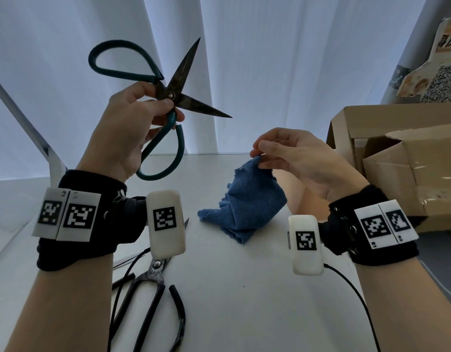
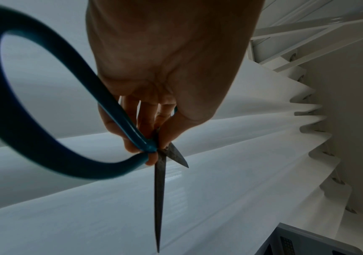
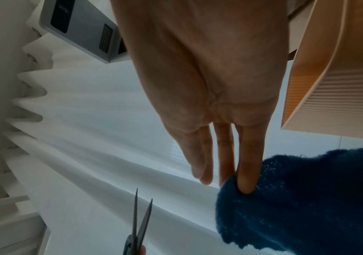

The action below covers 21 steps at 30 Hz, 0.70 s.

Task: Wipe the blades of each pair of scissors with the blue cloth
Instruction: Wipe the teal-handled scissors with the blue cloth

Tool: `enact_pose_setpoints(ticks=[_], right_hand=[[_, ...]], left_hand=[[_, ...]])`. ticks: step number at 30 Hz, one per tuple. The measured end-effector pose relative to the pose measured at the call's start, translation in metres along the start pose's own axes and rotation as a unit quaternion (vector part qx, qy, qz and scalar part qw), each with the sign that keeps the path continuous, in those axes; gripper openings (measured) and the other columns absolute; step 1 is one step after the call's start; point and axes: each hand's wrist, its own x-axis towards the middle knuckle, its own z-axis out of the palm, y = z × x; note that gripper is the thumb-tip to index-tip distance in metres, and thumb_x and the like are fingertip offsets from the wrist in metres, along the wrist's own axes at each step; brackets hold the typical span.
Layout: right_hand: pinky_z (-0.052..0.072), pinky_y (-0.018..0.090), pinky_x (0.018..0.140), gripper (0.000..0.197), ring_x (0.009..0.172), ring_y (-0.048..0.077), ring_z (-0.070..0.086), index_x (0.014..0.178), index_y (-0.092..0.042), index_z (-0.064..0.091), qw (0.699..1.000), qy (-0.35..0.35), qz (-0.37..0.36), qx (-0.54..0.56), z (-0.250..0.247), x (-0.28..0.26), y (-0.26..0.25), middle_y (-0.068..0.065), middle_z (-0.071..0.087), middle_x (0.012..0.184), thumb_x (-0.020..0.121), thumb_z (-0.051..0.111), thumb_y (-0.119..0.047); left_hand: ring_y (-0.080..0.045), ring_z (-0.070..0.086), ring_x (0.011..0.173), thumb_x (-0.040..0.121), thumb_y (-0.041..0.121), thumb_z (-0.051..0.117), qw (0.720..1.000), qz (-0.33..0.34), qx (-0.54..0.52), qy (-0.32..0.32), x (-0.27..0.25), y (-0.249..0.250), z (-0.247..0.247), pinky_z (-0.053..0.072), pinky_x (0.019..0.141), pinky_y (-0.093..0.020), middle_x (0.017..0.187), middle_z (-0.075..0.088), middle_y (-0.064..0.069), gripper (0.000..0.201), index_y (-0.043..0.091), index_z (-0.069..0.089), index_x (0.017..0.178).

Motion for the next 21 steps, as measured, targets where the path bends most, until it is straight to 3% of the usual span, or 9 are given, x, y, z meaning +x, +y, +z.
enact_pose_setpoints(ticks=[7, 12, 15, 17, 19, 21], right_hand=[[0.058, 0.026, 0.086, 0.008, 0.090, 0.015, 0.067, 0.095, -0.004, 0.071, 1.000, -0.014, 0.003, -0.003, -0.001, 0.001, 0.001, 0.014, 0.070, 0.093, 0.093, 0.066, -0.010], [0.055, 0.021, 0.079, 0.011, 0.085, 0.015, 0.065, 0.096, -0.004, 0.073, 1.000, -0.013, 0.008, -0.027, 0.002, -0.003, -0.003, 0.016, 0.069, 0.089, 0.090, 0.070, -0.014], [0.048, 0.022, 0.072, 0.018, 0.075, 0.016, 0.058, 0.095, -0.016, 0.079, 0.989, -0.022, 0.032, -0.141, 0.004, -0.008, -0.009, 0.022, 0.061, 0.079, 0.081, 0.081, -0.026], [0.038, 0.017, 0.067, 0.024, 0.068, 0.005, 0.048, 0.093, -0.024, 0.080, 0.969, -0.012, 0.049, -0.240, 0.007, -0.008, -0.007, -0.003, 0.051, 0.066, 0.072, 0.087, -0.033], [0.033, 0.016, 0.060, 0.029, 0.073, 0.002, 0.047, 0.093, -0.026, 0.079, 0.937, -0.002, 0.056, -0.345, 0.011, -0.006, -0.003, -0.013, 0.048, 0.075, 0.067, 0.090, -0.035], [0.038, 0.016, 0.060, 0.030, 0.079, 0.004, 0.052, 0.093, -0.023, 0.079, 0.908, -0.008, 0.068, -0.414, 0.017, -0.004, 0.001, -0.011, 0.058, 0.083, 0.067, 0.090, -0.033]], left_hand=[[-0.009, 0.070, 0.080, 0.099, 0.013, 0.054, 1.000, 0.000, 0.001, 0.006, 0.001, -0.001, -0.004, 0.048, 0.091, -0.035, 0.077, 0.074, 0.002, 0.010, 0.020, 0.059, 0.095], [-0.009, 0.070, 0.080, 0.099, 0.013, 0.054, 1.000, 0.002, 0.000, 0.006, 0.001, -0.001, -0.004, 0.047, 0.086, -0.033, 0.077, 0.074, 0.001, 0.011, 0.020, 0.060, 0.095], [-0.009, 0.070, 0.079, 0.099, 0.013, 0.054, 1.000, 0.000, 0.001, 0.007, 0.001, -0.001, -0.004, 0.047, 0.086, -0.032, 0.077, 0.074, 0.002, 0.012, 0.021, 0.060, 0.093], [-0.009, 0.070, 0.080, 0.099, 0.013, 0.054, 1.000, 0.000, 0.003, 0.007, 0.001, -0.001, -0.003, 0.048, 0.086, -0.033, 0.076, 0.074, 0.002, 0.012, 0.021, 0.061, 0.093], [-0.009, 0.070, 0.080, 0.100, 0.013, 0.054, 1.000, 0.000, 0.004, 0.006, 0.000, -0.001, -0.003, 0.048, 0.086, -0.032, 0.076, 0.074, 0.002, 0.013, 0.021, 0.061, 0.094], [-0.009, 0.071, 0.080, 0.100, 0.013, 0.054, 1.000, 0.000, 0.005, 0.005, 0.000, -0.001, -0.002, 0.048, 0.085, -0.032, 0.077, 0.074, 0.002, 0.013, 0.021, 0.061, 0.094]])
